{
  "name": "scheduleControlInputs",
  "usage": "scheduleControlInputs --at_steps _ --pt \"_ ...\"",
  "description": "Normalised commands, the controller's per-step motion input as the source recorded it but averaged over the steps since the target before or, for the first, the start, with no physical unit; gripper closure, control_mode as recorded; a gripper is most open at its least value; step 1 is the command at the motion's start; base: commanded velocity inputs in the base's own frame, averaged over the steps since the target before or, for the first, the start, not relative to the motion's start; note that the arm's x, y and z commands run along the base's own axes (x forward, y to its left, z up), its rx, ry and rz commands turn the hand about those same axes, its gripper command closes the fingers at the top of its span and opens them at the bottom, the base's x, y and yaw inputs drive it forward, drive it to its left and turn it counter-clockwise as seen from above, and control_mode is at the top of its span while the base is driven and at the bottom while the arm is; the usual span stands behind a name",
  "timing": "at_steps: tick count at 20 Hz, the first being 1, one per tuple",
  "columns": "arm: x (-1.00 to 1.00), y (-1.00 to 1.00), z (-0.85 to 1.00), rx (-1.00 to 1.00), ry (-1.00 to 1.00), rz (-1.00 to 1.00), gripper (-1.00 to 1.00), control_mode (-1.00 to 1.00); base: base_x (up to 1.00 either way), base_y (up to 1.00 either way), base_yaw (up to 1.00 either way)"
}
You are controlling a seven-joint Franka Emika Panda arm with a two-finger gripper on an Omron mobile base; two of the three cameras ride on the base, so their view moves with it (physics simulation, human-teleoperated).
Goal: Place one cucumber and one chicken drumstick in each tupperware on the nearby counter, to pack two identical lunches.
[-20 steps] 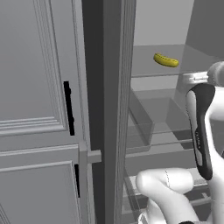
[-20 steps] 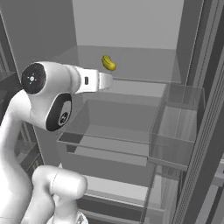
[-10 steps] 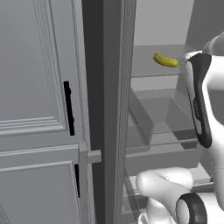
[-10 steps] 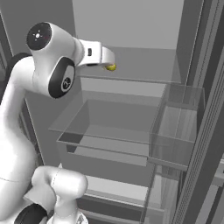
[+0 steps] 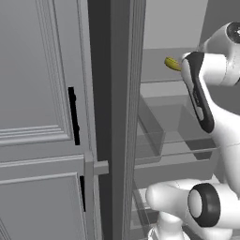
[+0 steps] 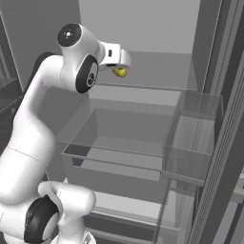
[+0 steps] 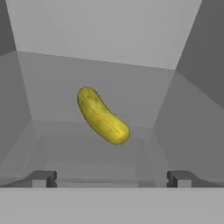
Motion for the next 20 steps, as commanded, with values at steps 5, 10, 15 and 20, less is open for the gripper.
scheduleControlInputs --at_steps 5,10,15,20 --pt "0.99 -0.05 -0.35 0.04 0.08 0.11 -1.00 -1.00 0.00 0.00 0.00" --pt "0.82 -0.36 -0.02 0.05 0.02 0.08 -1.00 -1.00 0.00 0.00 0.00" --pt "0.26 0.00 -0.10 -0.01 0.16 0.00 -1.00 -1.00 0.00 0.00 0.00" --pt "-0.01 0.05 -0.25 -0.03 0.10 0.00 -1.00 -1.00 0.00 0.00 0.00"
